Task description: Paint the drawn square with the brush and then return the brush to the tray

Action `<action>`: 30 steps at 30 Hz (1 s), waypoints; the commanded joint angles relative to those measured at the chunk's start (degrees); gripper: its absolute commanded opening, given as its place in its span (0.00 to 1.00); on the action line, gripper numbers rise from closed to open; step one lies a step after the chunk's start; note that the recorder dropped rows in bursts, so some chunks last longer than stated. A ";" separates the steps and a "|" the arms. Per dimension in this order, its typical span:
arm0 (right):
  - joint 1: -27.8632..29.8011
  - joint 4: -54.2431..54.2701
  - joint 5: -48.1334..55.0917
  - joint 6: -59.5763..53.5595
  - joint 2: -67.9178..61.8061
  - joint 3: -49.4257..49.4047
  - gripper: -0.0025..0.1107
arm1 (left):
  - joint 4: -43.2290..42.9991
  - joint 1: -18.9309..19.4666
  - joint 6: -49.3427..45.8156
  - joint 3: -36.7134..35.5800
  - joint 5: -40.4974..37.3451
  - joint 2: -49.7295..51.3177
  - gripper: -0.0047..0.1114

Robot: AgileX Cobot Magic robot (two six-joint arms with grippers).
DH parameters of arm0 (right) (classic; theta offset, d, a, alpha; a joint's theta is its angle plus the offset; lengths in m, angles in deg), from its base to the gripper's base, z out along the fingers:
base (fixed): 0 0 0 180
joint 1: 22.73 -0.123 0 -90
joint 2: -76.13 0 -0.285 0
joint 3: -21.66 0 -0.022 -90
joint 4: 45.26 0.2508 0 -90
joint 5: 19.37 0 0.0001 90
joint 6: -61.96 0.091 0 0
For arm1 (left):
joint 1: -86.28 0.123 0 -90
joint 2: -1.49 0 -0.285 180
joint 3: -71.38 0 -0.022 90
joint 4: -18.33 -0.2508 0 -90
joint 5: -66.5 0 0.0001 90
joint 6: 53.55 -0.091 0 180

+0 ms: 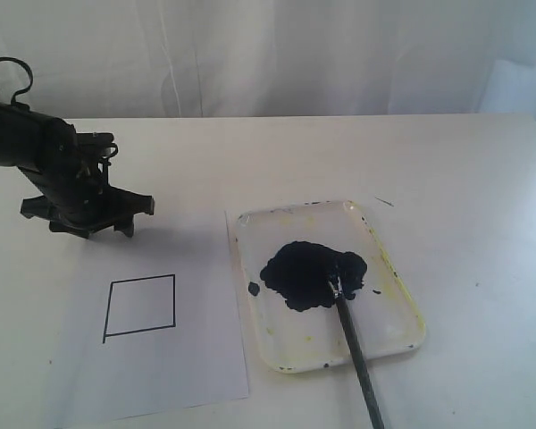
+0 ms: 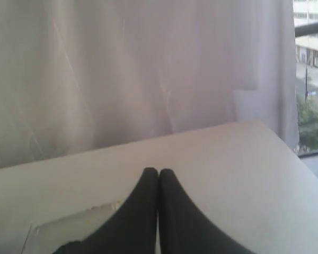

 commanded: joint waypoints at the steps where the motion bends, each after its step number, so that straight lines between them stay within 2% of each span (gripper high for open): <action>1: -0.17 0.11 8.87 -2.90 -8.40 7.19 0.02 | 0.24 -0.14 0.25 -0.28 -2.78 0.75 0.63; 5: -0.17 1.48 13.00 -6.14 -16.64 12.79 0.03 | 0.24 -0.14 0.25 -0.28 -2.78 0.75 0.63; 7: -0.17 2.88 14.53 -12.01 -20.98 16.04 0.07 | 0.24 -0.14 0.25 -0.28 -2.78 0.75 0.63; 10: -0.17 6.26 16.48 -21.71 -27.38 20.75 0.19 | 0.24 -0.14 0.25 -0.28 -2.78 0.75 0.63; 14: -0.17 15.80 17.24 -24.93 -34.52 25.50 0.36 | 0.26 -0.14 0.25 -0.28 -2.93 0.75 0.63; 16: -0.17 18.80 21.64 -28.00 -38.82 28.32 0.42 | 0.26 -0.14 0.25 -0.28 -3.16 0.75 0.63; 21: -0.60 21.84 29.50 -31.48 -49.39 32.16 0.40 | 0.26 -0.14 0.25 -0.28 -3.27 0.75 0.63; 24: -3.56 22.22 32.90 -31.48 -54.76 32.66 0.37 | 0.26 -0.14 0.25 -0.28 -3.40 0.75 0.63; 30: -10.95 21.05 32.38 -31.33 -62.09 32.66 0.39 | 0.26 -0.14 0.25 -0.28 -3.51 0.75 0.63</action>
